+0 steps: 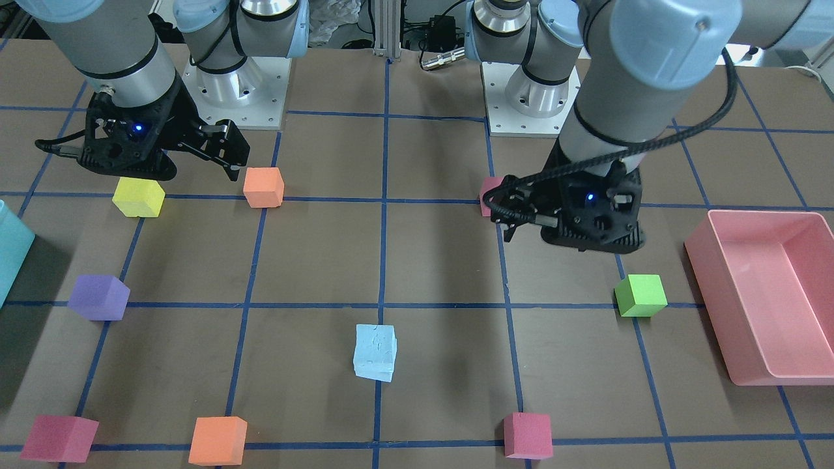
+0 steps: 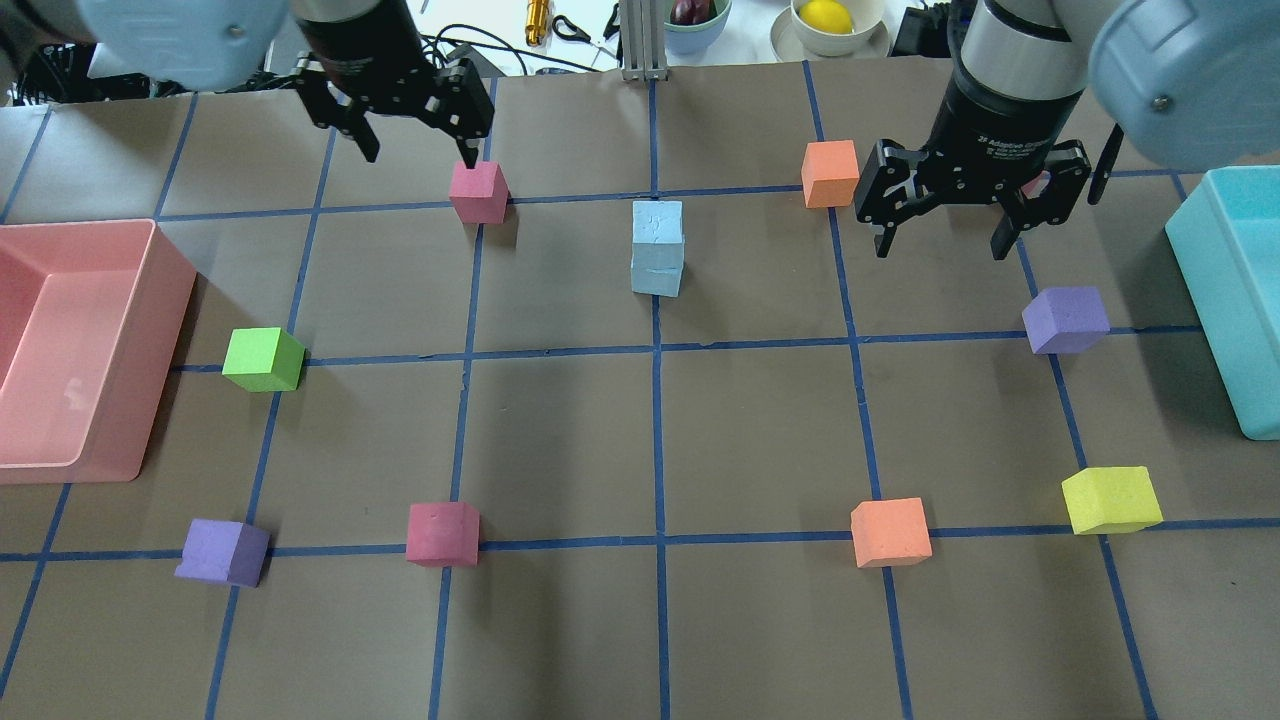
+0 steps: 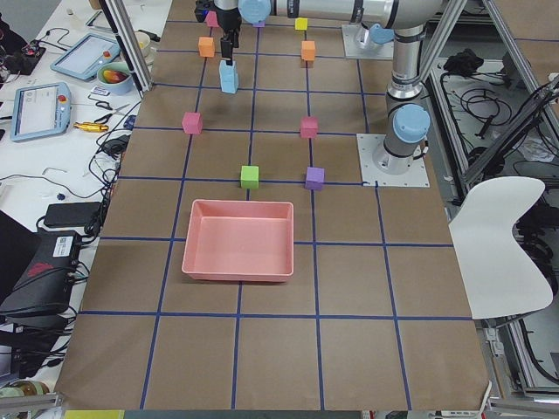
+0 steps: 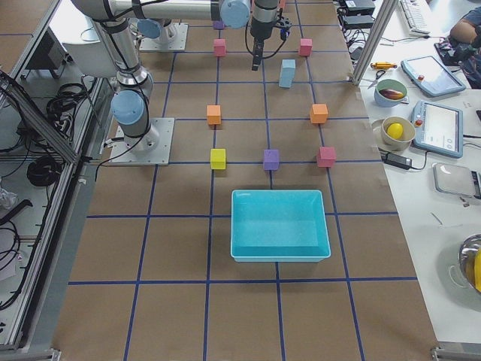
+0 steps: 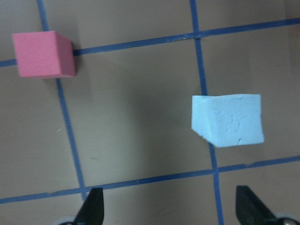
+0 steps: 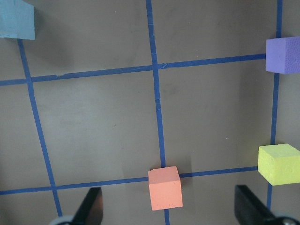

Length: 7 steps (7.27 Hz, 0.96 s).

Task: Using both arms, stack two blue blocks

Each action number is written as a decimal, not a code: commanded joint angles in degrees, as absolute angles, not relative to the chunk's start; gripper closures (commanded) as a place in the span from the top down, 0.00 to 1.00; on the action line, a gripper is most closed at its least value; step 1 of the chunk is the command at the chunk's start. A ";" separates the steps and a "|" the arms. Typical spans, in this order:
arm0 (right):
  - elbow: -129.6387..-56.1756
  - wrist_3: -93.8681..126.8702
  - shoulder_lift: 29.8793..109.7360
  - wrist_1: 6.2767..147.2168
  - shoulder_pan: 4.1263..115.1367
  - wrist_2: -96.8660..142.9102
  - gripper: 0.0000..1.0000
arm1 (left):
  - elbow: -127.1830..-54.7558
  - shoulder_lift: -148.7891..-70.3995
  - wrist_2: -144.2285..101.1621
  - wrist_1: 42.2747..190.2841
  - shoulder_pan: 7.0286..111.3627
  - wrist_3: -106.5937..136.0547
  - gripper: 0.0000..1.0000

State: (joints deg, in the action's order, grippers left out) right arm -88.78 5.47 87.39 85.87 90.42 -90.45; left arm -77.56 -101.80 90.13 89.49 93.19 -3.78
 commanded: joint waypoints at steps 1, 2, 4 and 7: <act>-88.77 5.36 87.45 85.96 90.35 -90.88 1.00 | -86.45 -92.93 90.09 85.83 92.02 -2.38 1.00; -88.68 5.45 87.45 86.13 90.44 -90.53 1.00 | -87.27 -92.20 90.09 84.30 92.20 -1.85 1.00; -88.51 5.45 87.54 86.22 90.35 -90.61 1.00 | -87.71 -91.50 90.26 83.32 91.76 -2.28 1.00; -88.51 5.36 87.63 86.31 90.44 -90.53 1.00 | -87.80 -91.14 90.18 83.32 91.05 -2.37 1.00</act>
State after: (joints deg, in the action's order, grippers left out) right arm -88.51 5.43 87.61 86.28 90.43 -90.54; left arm -87.75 -91.19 90.18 83.34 91.15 -2.30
